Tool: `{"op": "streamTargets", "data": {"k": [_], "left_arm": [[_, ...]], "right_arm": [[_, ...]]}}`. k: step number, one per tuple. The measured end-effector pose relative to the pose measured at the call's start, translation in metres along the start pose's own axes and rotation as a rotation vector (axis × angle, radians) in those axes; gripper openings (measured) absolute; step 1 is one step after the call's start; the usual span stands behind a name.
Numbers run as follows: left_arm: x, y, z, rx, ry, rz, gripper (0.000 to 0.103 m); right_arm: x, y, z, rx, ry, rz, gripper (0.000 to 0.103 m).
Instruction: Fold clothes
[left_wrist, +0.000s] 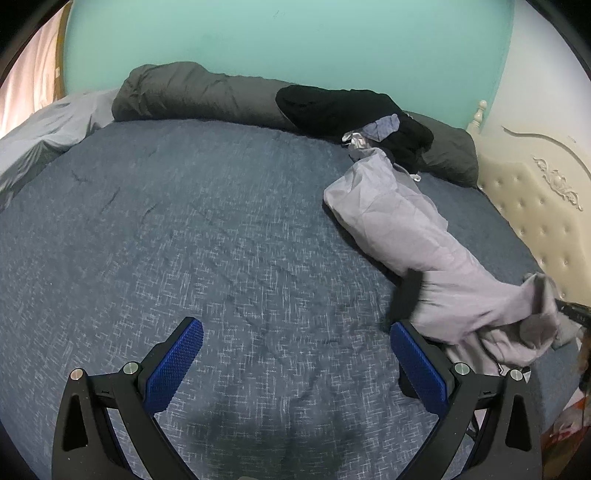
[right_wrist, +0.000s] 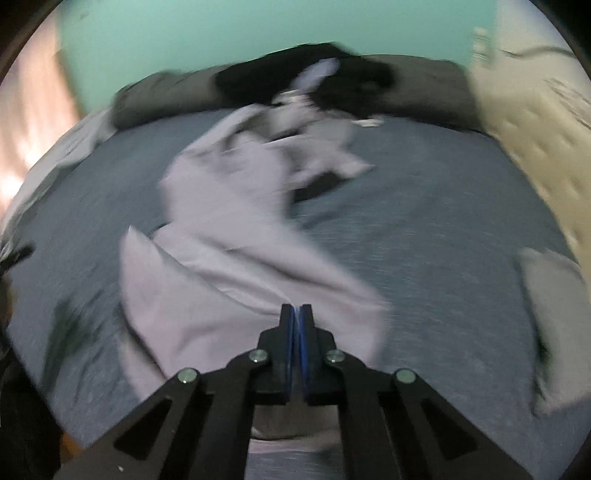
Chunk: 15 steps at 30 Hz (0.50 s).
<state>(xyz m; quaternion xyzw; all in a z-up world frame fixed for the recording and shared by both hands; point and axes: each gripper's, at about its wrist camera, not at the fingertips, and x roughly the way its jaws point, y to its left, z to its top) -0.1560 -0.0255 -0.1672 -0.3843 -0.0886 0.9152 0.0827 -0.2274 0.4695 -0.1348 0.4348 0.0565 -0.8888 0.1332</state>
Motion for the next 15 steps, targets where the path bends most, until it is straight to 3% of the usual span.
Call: {"op": "streamTargets", "data": {"k": [5, 8, 11, 15], "left_arm": [[0.0, -0.01, -0.001, 0.006, 0.008, -0.015, 0.103], [-0.003, -0.014, 0.001, 0.018, 0.003, -0.013, 0.103], [-0.005, -0.015, 0.004, 0.029, -0.002, -0.008, 0.103], [-0.002, -0.015, 0.006, 0.029, 0.005, -0.005, 0.103]], "right_arm": [[0.001, -0.054, -0.008, 0.115, -0.001, -0.183, 0.003], [-0.008, -0.09, -0.015, 0.278, -0.033, -0.287, 0.003], [-0.014, -0.105, -0.017, 0.372, -0.058, -0.232, 0.003], [-0.02, -0.066, -0.01, 0.234, -0.072, -0.127, 0.003]]}}
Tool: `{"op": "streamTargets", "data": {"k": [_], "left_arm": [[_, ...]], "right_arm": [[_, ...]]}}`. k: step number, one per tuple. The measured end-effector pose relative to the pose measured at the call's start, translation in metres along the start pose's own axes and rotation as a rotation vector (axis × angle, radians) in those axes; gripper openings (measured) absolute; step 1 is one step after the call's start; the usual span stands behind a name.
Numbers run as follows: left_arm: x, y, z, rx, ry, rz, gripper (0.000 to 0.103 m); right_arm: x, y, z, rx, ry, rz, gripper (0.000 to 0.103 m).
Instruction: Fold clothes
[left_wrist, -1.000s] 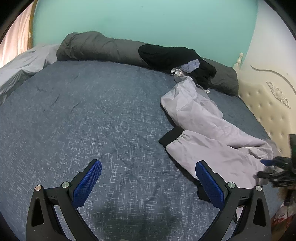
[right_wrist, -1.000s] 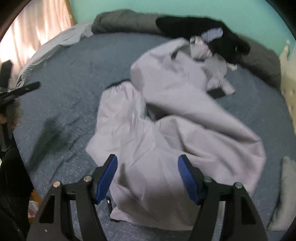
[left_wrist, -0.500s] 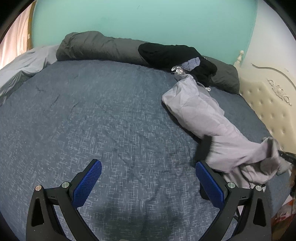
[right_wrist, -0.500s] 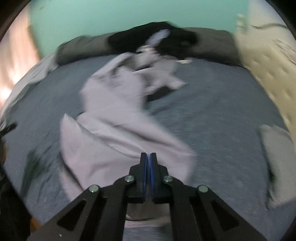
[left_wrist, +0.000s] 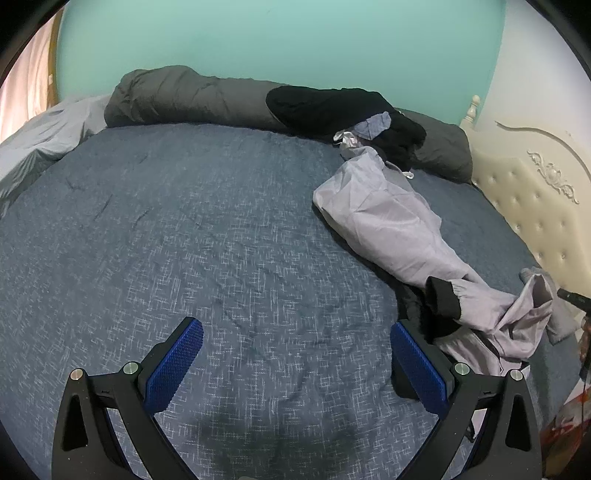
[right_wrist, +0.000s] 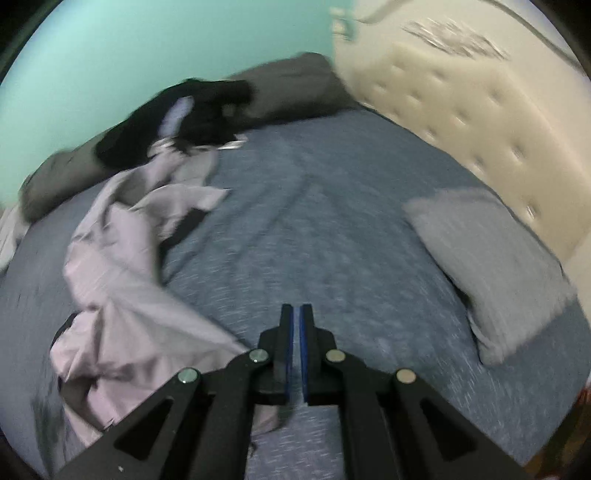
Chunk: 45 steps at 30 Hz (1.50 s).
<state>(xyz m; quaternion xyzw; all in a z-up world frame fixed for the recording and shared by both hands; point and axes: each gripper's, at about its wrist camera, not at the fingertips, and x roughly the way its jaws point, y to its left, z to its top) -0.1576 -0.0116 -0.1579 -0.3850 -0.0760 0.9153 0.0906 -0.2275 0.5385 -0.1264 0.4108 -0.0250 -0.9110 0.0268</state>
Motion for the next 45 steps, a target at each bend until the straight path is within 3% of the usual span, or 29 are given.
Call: {"op": "streamTargets", "data": {"k": [5, 7, 9, 11, 15, 18, 19, 20, 21, 24, 28, 34, 37, 45], "left_arm": [[0.0, -0.006, 0.003, 0.018, 0.02, 0.0, 0.103], [-0.004, -0.007, 0.006, 0.03, 0.024, 0.001, 0.103], [-0.008, -0.009, 0.01, 0.048, 0.025, 0.002, 0.103], [-0.012, -0.011, 0.016, 0.07, 0.021, 0.006, 0.103], [-0.02, -0.014, 0.024, 0.11, 0.011, 0.001, 0.103], [-0.02, -0.012, 0.025, 0.109, 0.011, -0.003, 0.103], [-0.019, -0.011, 0.025, 0.104, 0.014, -0.005, 0.103], [-0.019, -0.01, 0.024, 0.098, 0.019, -0.007, 0.103], [-0.019, -0.009, 0.024, 0.093, 0.022, -0.008, 0.103], [-0.021, -0.01, 0.021, 0.098, 0.017, -0.012, 0.103], [-0.022, -0.01, 0.018, 0.101, 0.023, -0.02, 0.103], [-0.024, -0.01, 0.016, 0.122, 0.036, -0.03, 0.103], [-0.024, -0.009, 0.016, 0.125, 0.045, -0.047, 0.103], [-0.024, -0.002, 0.019, 0.13, 0.075, -0.075, 0.103]], "right_arm": [[0.005, 0.066, -0.009, -0.157, 0.033, 0.139, 0.008], [0.005, 0.088, -0.011, -0.208, 0.024, 0.154, 0.021], [0.007, 0.106, -0.013, -0.261, 0.013, 0.107, 0.049], [0.01, 0.108, -0.012, -0.242, 0.012, 0.108, 0.067], [0.017, 0.1, -0.011, -0.164, 0.035, 0.176, 0.069], [0.031, 0.111, -0.022, -0.278, 0.068, 0.107, 0.068], [0.035, 0.109, -0.026, -0.293, 0.076, 0.081, 0.063], [0.039, 0.106, -0.03, -0.303, 0.083, 0.056, 0.038], [0.041, 0.096, -0.031, -0.268, 0.075, 0.042, 0.019], [0.044, 0.058, -0.03, -0.135, 0.035, -0.001, 0.007], [0.041, 0.006, -0.034, -0.052, 0.014, -0.132, 0.004], [0.035, -0.069, -0.048, 0.144, 0.068, -0.299, 0.004], [0.031, -0.08, -0.053, 0.13, 0.077, -0.37, 0.004], [0.059, -0.102, -0.076, 0.113, 0.22, -0.378, 0.004]]}}
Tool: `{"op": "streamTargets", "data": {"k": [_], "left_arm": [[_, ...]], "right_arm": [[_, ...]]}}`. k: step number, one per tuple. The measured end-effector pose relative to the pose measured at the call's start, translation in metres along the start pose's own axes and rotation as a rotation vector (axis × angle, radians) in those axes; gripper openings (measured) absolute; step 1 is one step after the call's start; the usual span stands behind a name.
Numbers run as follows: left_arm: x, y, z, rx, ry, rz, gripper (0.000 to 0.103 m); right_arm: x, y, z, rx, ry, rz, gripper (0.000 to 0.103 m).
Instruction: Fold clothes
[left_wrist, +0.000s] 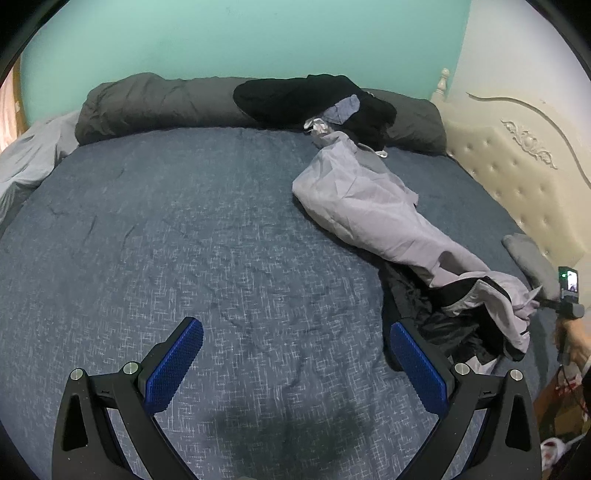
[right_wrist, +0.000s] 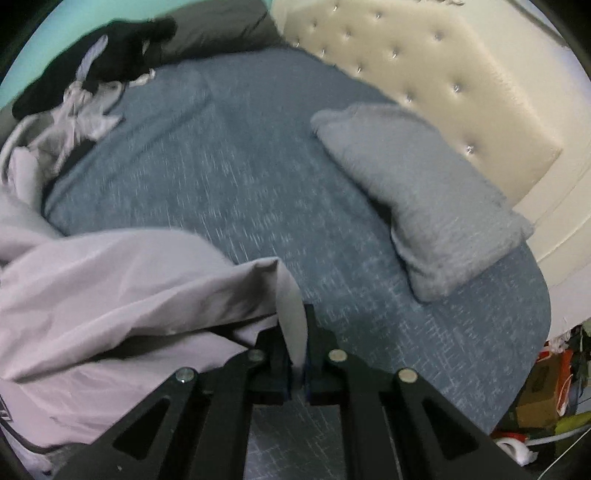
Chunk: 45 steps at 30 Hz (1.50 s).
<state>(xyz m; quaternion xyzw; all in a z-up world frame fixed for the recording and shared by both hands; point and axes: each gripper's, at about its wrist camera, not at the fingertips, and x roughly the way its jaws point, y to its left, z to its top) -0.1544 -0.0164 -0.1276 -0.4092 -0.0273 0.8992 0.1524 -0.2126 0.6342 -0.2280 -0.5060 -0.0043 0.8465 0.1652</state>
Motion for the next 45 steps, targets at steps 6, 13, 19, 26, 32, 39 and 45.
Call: {"op": "streamTargets", "data": {"k": [6, 13, 19, 26, 32, 39, 45], "left_arm": [[-0.002, 0.0, 0.001, 0.023, 0.008, 0.005, 0.103], [-0.001, 0.001, 0.006, -0.002, 0.002, 0.003, 0.103], [-0.002, -0.008, 0.01, -0.012, -0.011, -0.011, 0.103], [0.003, -0.012, 0.013, -0.033, -0.02, -0.021, 0.103], [0.016, -0.002, 0.015, -0.062, -0.025, -0.025, 0.103], [0.038, 0.013, 0.011, -0.1, -0.012, -0.031, 0.103], [0.051, 0.021, 0.006, -0.117, 0.007, -0.032, 0.103]], "right_arm": [[-0.045, -0.002, -0.014, 0.035, -0.076, 0.077, 0.038], [-0.134, 0.015, -0.004, 0.048, -0.219, 0.307, 0.065], [-0.157, 0.108, 0.019, -0.167, -0.216, 0.511, 0.064], [-0.122, 0.261, 0.029, -0.457, -0.072, 0.597, 0.065], [-0.094, 0.347, 0.037, -0.619, -0.043, 0.541, 0.065], [-0.06, 0.402, 0.032, -0.782, 0.024, 0.441, 0.064], [-0.043, 0.389, 0.05, -0.704, 0.0, 0.429, 0.006]]}}
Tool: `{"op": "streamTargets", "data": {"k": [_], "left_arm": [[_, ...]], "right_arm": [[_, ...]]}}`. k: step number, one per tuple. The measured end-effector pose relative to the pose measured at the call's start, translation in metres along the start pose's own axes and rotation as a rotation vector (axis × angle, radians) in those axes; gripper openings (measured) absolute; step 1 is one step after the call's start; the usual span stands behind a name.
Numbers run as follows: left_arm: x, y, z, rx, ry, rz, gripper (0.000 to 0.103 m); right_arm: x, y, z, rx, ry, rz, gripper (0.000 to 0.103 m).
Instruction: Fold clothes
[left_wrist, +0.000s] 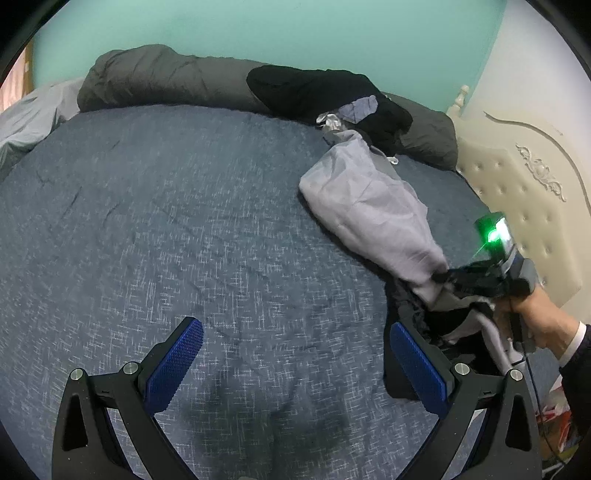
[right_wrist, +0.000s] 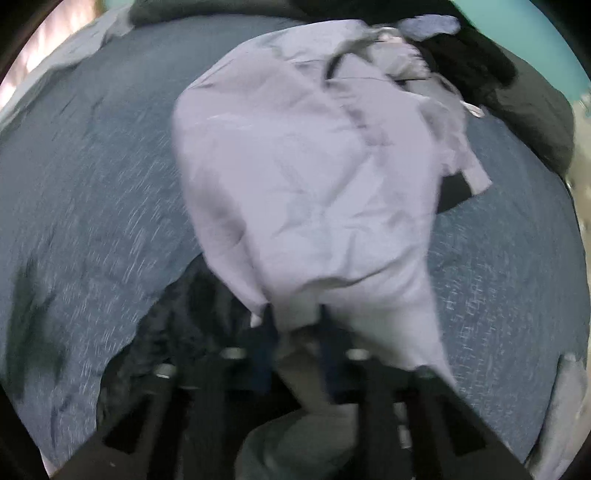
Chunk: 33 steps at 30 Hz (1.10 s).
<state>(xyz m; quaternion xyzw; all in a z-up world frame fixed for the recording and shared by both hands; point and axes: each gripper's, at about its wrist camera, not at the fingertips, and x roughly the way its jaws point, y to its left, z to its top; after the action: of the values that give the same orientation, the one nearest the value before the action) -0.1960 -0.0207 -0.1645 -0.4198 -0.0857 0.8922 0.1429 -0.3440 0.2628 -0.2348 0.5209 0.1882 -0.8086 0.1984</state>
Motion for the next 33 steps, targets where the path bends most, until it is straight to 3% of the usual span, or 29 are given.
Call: {"op": "streamTargets", "data": {"k": [5, 9, 15, 20, 22, 24, 26, 29, 33], "left_arm": [[0.002, 0.006, -0.003, -0.006, 0.007, 0.015, 0.103], [0.0, 0.007, -0.004, -0.008, 0.007, 0.022, 0.103], [-0.002, 0.005, -0.004, -0.007, 0.011, 0.023, 0.103], [-0.001, 0.003, -0.006, -0.003, 0.023, 0.024, 0.103], [0.0, 0.002, -0.007, -0.004, 0.026, 0.022, 0.103], [0.0, 0.0, -0.008, -0.006, 0.029, 0.019, 0.103], [-0.001, -0.001, -0.008, 0.001, 0.027, 0.018, 0.103], [-0.002, -0.001, -0.007, 0.001, 0.025, 0.021, 0.103], [-0.002, 0.0, -0.006, -0.017, 0.018, 0.021, 0.103]], "right_arm": [[-0.041, -0.056, -0.002, 0.152, -0.155, 0.008, 0.003], [-0.069, -0.119, -0.016, 0.311, -0.207, -0.021, 0.003], [-0.077, -0.19, -0.052, 0.482, -0.205, -0.087, 0.002], [-0.061, -0.229, -0.084, 0.591, -0.11, -0.134, 0.003], [-0.061, -0.226, -0.094, 0.58, -0.086, -0.172, 0.005], [-0.073, -0.215, -0.096, 0.558, -0.135, -0.214, 0.017], [-0.092, -0.197, -0.099, 0.524, -0.184, -0.226, 0.022], [-0.11, -0.165, -0.1, 0.464, -0.207, -0.074, 0.025], [-0.112, -0.102, -0.1, 0.312, -0.148, 0.1, 0.04]]}}
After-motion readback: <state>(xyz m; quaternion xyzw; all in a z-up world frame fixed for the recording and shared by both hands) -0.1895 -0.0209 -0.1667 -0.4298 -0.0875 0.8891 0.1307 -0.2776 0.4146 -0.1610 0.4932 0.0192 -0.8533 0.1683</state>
